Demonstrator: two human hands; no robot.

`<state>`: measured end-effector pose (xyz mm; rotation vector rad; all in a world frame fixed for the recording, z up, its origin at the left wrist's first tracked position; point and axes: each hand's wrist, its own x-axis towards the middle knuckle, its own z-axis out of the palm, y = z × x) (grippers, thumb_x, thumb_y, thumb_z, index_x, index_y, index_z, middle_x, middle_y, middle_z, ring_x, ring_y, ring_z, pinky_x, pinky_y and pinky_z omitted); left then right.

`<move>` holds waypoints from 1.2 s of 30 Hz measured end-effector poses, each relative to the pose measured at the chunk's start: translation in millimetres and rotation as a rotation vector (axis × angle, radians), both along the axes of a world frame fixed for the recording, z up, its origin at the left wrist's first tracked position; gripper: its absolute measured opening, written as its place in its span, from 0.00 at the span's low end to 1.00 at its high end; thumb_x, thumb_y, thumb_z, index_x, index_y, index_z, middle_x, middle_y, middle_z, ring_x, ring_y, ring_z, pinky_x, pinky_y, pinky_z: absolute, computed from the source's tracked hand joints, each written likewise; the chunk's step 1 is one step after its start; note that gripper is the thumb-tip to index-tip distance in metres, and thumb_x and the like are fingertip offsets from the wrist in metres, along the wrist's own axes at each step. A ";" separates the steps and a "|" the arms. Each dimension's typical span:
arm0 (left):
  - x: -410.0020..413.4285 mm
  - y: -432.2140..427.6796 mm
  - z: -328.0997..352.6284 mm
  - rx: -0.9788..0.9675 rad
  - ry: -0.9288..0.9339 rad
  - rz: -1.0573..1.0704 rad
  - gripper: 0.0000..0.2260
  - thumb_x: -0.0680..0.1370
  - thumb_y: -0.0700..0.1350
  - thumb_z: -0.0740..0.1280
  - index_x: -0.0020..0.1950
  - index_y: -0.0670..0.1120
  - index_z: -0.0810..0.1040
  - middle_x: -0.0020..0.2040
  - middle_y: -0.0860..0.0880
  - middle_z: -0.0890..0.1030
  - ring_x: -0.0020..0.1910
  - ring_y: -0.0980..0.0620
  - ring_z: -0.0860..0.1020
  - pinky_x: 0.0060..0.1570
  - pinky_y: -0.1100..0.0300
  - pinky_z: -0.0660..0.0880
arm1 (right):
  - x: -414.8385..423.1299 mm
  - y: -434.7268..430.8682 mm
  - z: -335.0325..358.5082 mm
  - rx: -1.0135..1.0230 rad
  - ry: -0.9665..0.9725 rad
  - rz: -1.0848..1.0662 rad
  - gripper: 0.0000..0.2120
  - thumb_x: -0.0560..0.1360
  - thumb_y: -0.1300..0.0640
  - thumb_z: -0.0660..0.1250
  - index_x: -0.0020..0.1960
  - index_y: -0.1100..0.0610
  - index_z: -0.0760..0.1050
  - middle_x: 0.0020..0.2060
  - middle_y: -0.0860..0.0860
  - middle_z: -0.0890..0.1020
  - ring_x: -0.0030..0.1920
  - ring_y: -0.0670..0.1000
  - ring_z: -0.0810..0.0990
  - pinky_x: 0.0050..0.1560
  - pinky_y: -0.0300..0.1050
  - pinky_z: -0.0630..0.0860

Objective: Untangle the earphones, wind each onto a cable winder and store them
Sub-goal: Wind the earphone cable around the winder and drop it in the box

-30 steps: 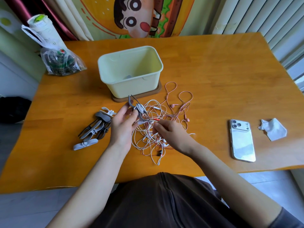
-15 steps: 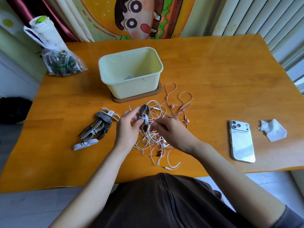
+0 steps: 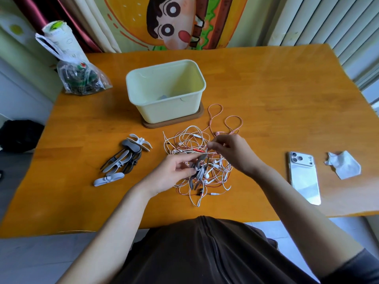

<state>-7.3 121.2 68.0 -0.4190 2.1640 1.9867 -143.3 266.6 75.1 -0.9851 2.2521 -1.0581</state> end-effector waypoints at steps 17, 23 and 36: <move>-12.4 2.8 -4.7 0.354 0.105 0.620 0.13 0.79 0.36 0.61 0.60 0.48 0.77 0.58 0.47 0.81 0.56 0.49 0.81 0.57 0.52 0.76 | 31.2 -1.1 -31.2 -0.040 -0.265 0.100 0.12 0.80 0.52 0.59 0.41 0.47 0.77 0.32 0.45 0.75 0.34 0.47 0.72 0.36 0.40 0.68; -15.9 2.3 -15.3 -0.045 0.123 0.694 0.15 0.79 0.37 0.64 0.63 0.51 0.76 0.53 0.47 0.82 0.50 0.55 0.81 0.44 0.68 0.77 | 34.5 -5.6 -30.9 0.052 -0.123 0.150 0.10 0.81 0.54 0.58 0.47 0.51 0.78 0.32 0.43 0.75 0.33 0.45 0.73 0.34 0.35 0.68; -3.4 -5.1 -28.9 -0.501 -0.002 0.242 0.22 0.77 0.34 0.66 0.69 0.47 0.72 0.53 0.51 0.75 0.44 0.57 0.75 0.41 0.78 0.71 | 8.0 4.0 -2.9 0.086 0.035 0.099 0.12 0.79 0.51 0.62 0.45 0.55 0.81 0.28 0.42 0.74 0.25 0.40 0.70 0.26 0.33 0.63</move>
